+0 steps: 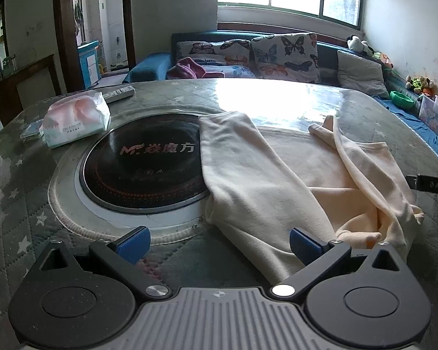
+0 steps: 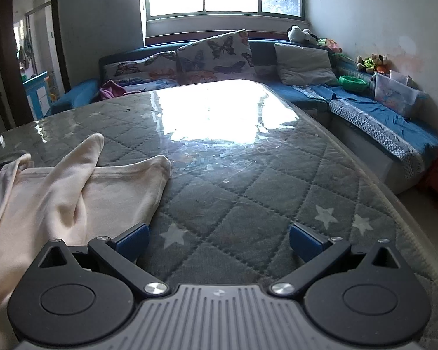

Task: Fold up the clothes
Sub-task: 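Move both grippers over the cream sweatshirt toward its two sleeves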

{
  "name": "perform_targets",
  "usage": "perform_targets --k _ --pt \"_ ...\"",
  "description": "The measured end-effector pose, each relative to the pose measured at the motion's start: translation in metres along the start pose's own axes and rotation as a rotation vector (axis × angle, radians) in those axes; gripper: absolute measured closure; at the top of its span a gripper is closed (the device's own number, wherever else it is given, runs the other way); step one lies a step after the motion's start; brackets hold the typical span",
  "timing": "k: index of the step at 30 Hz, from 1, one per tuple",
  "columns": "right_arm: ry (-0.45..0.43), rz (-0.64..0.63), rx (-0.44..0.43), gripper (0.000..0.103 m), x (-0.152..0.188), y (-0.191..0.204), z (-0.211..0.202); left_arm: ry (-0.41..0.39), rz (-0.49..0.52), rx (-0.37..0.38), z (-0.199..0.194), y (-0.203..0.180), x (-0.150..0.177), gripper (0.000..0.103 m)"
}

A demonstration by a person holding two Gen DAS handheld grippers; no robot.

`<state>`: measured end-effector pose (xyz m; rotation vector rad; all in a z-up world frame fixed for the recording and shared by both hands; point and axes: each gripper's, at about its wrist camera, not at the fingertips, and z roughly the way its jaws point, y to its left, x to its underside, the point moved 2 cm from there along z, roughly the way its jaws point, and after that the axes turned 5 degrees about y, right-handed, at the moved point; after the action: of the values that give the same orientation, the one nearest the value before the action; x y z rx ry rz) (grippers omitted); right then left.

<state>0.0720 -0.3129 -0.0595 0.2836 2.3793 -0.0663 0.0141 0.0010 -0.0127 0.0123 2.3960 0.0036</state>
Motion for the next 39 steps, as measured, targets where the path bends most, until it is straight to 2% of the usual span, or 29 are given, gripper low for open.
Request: perform_targets --k 10,23,39 --pt "-0.092 -0.071 -0.047 0.0 0.013 0.022 -0.042 -0.001 0.01 0.023 -0.007 -0.002 0.004 0.0" --pt "-0.094 -0.216 -0.142 0.0 0.04 0.054 -0.104 -0.019 0.034 0.043 -0.021 -0.005 0.014 0.0" --pt "-0.078 -0.266 -0.226 0.0 0.071 0.073 -0.133 -0.021 0.053 0.059 -0.033 -0.008 0.028 0.0"
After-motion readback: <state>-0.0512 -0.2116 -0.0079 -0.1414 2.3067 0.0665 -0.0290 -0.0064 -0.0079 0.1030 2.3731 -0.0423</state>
